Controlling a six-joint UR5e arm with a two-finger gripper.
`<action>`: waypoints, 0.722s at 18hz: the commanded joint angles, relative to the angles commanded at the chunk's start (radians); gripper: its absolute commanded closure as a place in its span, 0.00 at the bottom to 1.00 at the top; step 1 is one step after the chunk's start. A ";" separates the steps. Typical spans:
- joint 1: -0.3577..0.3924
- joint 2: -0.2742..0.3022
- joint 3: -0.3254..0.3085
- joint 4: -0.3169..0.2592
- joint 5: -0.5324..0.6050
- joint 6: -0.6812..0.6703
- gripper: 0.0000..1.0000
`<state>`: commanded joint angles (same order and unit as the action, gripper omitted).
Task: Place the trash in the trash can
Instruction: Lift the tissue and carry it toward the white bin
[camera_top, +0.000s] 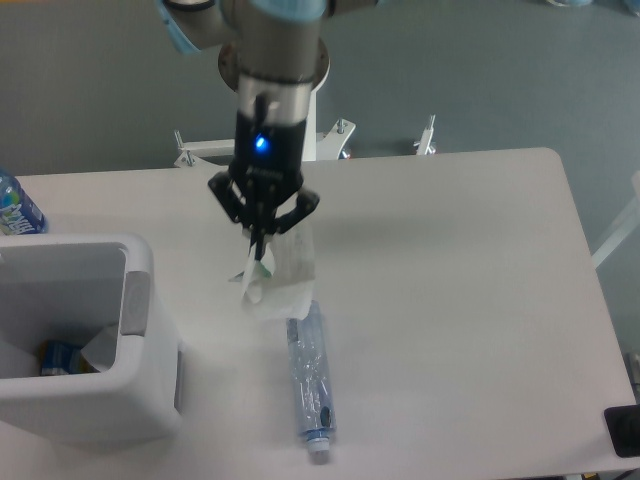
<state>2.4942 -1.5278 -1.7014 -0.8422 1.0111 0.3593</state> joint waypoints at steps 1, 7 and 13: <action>-0.005 0.000 0.015 0.000 -0.006 -0.037 1.00; -0.078 -0.015 0.091 0.002 -0.009 -0.241 1.00; -0.228 -0.087 0.141 0.002 -0.006 -0.263 1.00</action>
<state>2.2660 -1.6150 -1.5603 -0.8406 1.0047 0.0966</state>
